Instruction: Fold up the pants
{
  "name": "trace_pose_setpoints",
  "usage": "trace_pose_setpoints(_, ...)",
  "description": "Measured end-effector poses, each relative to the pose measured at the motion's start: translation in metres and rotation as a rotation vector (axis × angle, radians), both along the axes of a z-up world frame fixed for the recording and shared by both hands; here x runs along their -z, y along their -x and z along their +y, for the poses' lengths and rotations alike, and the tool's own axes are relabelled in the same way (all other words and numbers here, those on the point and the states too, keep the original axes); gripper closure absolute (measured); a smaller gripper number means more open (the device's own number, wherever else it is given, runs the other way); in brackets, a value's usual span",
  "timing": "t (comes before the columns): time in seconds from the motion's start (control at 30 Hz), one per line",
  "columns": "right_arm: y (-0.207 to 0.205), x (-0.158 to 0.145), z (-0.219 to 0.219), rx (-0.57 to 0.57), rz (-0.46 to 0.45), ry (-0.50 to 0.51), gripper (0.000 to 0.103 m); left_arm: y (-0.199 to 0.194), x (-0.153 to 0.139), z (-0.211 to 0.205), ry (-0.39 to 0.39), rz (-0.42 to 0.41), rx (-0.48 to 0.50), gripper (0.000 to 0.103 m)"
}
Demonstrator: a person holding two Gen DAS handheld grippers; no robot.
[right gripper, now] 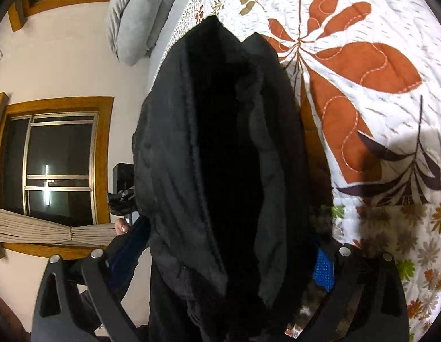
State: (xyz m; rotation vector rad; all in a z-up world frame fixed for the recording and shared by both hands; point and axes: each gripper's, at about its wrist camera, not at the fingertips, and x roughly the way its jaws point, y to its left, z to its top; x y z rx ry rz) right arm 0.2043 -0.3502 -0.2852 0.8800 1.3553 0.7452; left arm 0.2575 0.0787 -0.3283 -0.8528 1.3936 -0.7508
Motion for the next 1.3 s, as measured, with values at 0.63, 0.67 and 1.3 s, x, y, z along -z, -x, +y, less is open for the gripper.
trace_pose_setpoints(0.63,-0.008,-0.031,0.015,-0.056,-0.072,-0.008,0.065,0.002,-0.015,0.012,-0.03,-0.065,-0.029,0.065)
trace_pose_setpoints(0.67,-0.01,-0.036,0.017,-0.061,-0.081,-0.011,0.065,0.002,-0.017,0.014,-0.033,-0.07,-0.031,0.065)
trace_pose_setpoints(1.3,-0.184,-0.074,0.097,-0.087,-0.167,0.026,0.066,-0.149,-0.082,0.102,-0.162,-0.158,-0.113,0.067)
